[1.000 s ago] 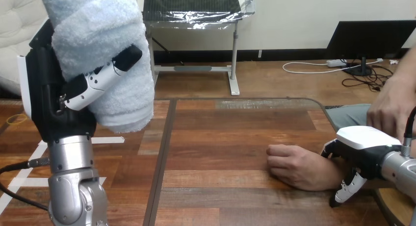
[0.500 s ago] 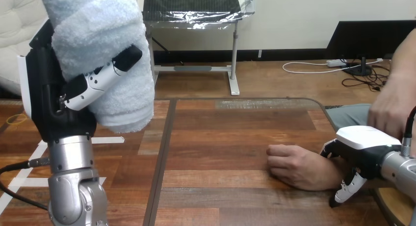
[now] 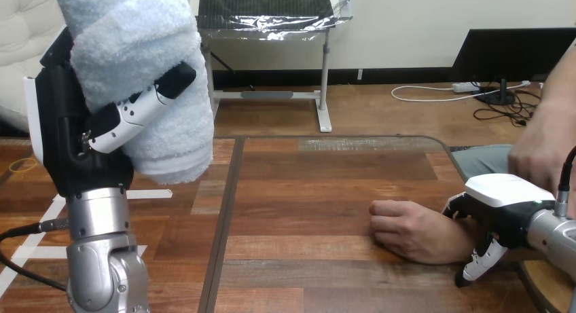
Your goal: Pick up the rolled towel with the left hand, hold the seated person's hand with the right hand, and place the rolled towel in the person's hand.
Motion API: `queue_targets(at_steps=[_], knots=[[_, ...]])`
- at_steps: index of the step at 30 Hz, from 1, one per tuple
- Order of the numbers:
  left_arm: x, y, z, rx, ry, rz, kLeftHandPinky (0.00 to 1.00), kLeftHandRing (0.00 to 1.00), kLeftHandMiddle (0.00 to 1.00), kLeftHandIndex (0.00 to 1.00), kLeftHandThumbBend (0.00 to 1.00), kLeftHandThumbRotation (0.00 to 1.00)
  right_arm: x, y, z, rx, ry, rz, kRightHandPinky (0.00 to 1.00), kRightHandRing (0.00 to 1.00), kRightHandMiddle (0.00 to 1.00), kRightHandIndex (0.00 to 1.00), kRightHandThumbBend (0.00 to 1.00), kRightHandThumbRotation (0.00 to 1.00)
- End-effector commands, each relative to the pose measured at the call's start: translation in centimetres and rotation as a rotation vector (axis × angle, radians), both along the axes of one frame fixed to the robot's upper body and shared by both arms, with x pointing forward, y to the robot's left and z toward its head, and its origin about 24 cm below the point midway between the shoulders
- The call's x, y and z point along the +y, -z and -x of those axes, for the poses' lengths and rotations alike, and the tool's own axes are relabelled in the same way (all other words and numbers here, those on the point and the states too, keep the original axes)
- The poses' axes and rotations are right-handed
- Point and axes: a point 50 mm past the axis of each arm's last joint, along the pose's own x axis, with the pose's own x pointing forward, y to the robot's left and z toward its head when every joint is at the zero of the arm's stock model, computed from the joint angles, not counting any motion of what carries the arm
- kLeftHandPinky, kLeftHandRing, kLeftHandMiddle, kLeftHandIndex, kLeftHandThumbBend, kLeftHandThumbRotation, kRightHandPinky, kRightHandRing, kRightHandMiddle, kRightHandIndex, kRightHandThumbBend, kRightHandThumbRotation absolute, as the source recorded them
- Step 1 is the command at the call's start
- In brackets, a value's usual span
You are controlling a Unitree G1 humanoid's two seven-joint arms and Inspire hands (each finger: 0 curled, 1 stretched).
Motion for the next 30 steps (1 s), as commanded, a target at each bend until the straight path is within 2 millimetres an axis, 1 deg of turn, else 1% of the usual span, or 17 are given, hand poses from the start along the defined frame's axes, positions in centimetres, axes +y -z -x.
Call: queue_targets(at_steps=[1,30], knots=[[-0.37,-2.17,-0.04,-0.102,0.005,-0.023,0.22,0.28,0.34,0.39,0.54,0.0,0.31,-0.97,-0.47,-0.049,-0.024,0.004,0.52,0.72,0.75,0.75,0.94,0.2],[-0.37,-2.31,-0.11,-0.108,0.009,-0.024,0.23,0.28,0.35,0.39,0.55,0.0,0.31,-1.16,-0.44,-0.051,-0.025,-0.001,0.52,0.72,0.76,0.76,0.93,0.19]])
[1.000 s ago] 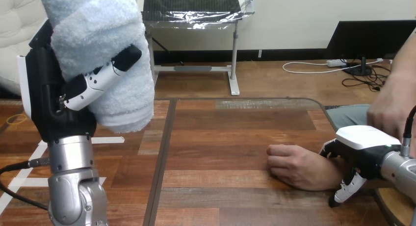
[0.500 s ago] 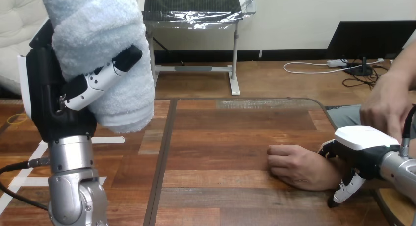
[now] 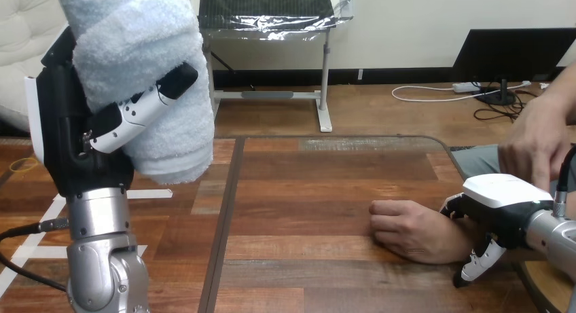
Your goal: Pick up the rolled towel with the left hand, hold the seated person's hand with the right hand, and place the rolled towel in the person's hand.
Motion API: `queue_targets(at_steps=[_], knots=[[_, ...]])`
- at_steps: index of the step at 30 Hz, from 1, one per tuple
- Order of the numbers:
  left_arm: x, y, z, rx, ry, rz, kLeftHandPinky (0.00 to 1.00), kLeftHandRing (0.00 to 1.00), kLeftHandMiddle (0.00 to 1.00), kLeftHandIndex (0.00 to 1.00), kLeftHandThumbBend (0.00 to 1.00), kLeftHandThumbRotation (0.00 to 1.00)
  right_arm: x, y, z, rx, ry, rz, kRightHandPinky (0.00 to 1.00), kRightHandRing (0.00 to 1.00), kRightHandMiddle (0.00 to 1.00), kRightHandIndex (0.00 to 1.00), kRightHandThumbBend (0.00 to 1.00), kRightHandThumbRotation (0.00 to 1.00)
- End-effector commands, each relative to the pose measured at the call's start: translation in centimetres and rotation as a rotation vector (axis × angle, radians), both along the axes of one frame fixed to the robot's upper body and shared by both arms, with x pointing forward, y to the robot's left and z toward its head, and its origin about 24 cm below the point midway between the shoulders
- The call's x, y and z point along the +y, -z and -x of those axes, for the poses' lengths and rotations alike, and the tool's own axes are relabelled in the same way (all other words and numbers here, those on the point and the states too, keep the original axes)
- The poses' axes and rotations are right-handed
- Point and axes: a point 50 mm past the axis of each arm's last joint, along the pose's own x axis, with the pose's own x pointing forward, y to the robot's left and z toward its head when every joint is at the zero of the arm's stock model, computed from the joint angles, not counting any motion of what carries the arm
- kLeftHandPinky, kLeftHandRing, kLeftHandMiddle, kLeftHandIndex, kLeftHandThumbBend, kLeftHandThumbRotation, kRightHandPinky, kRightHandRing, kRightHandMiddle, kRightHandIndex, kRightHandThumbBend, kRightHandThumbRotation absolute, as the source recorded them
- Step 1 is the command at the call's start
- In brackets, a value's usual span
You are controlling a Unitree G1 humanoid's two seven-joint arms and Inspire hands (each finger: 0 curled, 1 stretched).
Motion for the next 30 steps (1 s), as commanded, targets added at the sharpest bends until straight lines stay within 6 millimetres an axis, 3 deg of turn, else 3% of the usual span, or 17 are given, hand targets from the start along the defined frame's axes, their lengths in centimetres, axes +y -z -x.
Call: queue_targets(at_steps=[1,30], knots=[[-0.36,-2.32,-0.11,-0.11,0.014,-0.016,0.23,0.28,0.35,0.39,0.55,0.0,0.22,-1.18,-0.46,-0.048,-0.014,0.002,0.52,0.72,0.76,0.76,0.93,0.19],[-0.35,-2.37,-0.12,-0.104,0.011,-0.015,0.22,0.28,0.34,0.39,0.55,0.0,0.29,-1.31,-0.51,-0.044,-0.013,0.008,0.52,0.72,0.75,0.76,0.92,0.2]])
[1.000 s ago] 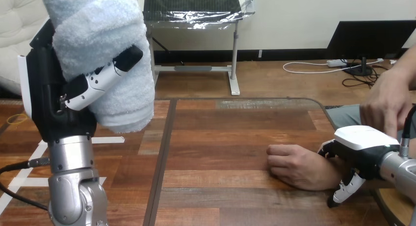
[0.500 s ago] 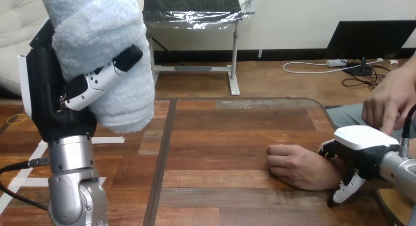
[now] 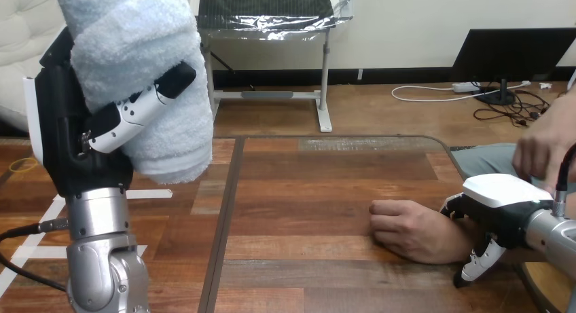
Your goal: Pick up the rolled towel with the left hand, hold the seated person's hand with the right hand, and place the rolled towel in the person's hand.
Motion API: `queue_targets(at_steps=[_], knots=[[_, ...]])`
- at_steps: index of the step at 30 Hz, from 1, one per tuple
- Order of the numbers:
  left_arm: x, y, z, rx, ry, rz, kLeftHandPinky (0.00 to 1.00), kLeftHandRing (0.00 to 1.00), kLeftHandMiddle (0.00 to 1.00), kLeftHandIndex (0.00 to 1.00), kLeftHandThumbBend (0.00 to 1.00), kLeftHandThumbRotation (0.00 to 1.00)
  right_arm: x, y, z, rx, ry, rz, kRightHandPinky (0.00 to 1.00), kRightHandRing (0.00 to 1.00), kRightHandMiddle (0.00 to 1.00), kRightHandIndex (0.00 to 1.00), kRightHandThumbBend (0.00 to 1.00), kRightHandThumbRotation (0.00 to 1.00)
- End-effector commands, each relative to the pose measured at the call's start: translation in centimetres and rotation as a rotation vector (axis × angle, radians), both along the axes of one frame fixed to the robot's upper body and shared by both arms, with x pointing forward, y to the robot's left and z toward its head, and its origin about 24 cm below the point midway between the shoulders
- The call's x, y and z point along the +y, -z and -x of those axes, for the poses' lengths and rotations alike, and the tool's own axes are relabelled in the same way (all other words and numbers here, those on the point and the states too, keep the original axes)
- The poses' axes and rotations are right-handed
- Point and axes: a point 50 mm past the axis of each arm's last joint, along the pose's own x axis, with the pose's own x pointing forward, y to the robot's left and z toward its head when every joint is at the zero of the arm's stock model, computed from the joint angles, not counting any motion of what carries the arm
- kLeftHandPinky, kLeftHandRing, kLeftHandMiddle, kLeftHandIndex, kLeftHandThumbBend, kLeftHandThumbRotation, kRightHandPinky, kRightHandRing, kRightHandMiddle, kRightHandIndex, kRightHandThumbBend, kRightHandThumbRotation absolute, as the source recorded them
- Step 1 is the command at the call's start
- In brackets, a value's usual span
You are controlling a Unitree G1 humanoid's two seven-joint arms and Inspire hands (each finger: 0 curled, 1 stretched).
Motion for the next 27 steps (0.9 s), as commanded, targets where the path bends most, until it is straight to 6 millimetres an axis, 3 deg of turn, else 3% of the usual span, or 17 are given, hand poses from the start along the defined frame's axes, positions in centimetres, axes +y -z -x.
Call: queue_targets(at_steps=[1,27], knots=[[-0.38,-2.38,-0.13,-0.105,0.017,-0.018,0.22,0.28,0.34,0.39,0.55,0.0,0.22,-1.23,-0.49,-0.048,-0.016,0.005,0.52,0.72,0.75,0.76,0.92,0.2],[-0.37,-2.35,-0.12,-0.109,0.022,-0.013,0.22,0.28,0.34,0.39,0.54,0.0,0.02,-1.19,-0.51,-0.052,-0.015,0.002,0.52,0.72,0.75,0.75,0.92,0.21]])
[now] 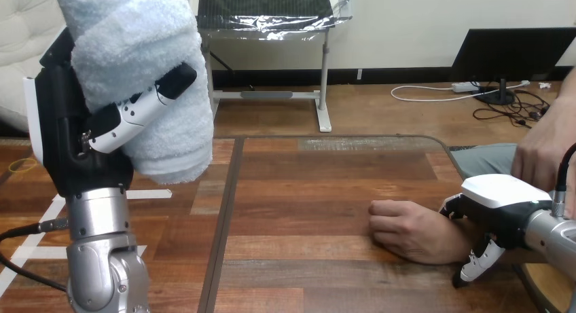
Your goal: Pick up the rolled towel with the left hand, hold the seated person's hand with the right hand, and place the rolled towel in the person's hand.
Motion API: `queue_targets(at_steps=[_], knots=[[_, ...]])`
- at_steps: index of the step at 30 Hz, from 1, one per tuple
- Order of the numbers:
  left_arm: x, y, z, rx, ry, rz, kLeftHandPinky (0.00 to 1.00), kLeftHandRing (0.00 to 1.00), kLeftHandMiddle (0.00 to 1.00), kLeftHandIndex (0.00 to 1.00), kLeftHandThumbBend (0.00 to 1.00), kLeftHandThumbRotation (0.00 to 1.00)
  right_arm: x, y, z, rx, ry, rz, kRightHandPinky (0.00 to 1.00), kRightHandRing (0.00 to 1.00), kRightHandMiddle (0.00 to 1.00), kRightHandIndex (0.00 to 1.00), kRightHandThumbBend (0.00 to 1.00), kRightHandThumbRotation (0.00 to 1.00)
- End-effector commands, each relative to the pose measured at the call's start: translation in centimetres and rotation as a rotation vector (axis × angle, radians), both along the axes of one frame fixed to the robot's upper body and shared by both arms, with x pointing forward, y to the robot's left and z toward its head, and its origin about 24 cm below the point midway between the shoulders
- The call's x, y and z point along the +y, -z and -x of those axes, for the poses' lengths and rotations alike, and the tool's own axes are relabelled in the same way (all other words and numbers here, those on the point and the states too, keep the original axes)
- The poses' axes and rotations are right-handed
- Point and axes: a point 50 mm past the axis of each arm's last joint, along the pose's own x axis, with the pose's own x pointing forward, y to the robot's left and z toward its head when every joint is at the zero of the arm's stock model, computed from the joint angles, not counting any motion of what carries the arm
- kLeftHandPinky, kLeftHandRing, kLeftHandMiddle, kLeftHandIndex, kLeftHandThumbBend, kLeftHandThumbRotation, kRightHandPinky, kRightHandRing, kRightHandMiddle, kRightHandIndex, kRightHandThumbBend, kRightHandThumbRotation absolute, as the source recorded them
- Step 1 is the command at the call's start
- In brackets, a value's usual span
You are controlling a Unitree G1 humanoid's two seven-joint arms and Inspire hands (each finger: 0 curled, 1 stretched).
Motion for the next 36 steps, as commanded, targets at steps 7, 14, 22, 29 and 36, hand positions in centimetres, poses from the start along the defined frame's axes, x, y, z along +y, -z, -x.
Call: queue_targets(at_steps=[7,14,22,29,36], knots=[[-0.36,-2.39,-0.09,-0.109,0.007,-0.027,0.22,0.28,0.34,0.39,0.54,0.0,-0.18,-1.16,-0.53,-0.068,-0.011,0.001,0.52,0.71,0.75,0.75,0.92,0.21],[-0.38,-2.38,-0.09,-0.109,0.015,-0.015,0.22,0.27,0.34,0.39,0.54,0.0,-0.2,-1.19,-0.53,-0.07,-0.011,0.0,0.51,0.71,0.75,0.75,0.92,0.21],[-0.36,-2.37,-0.07,-0.112,0.016,-0.018,0.22,0.28,0.34,0.39,0.54,0.0,-0.17,-1.22,-0.54,-0.067,-0.009,0.004,0.51,0.71,0.76,0.75,0.92,0.21],[-0.35,-2.35,-0.08,-0.111,0.027,-0.007,0.22,0.28,0.34,0.39,0.54,0.0,-0.21,-1.18,-0.55,-0.069,-0.007,0.006,0.52,0.72,0.76,0.75,0.92,0.21],[-0.34,-2.37,-0.06,-0.113,0.021,-0.014,0.22,0.28,0.34,0.39,0.54,0.0,-0.14,-1.25,-0.53,-0.065,-0.001,0.008,0.52,0.73,0.76,0.75,0.91,0.21]])
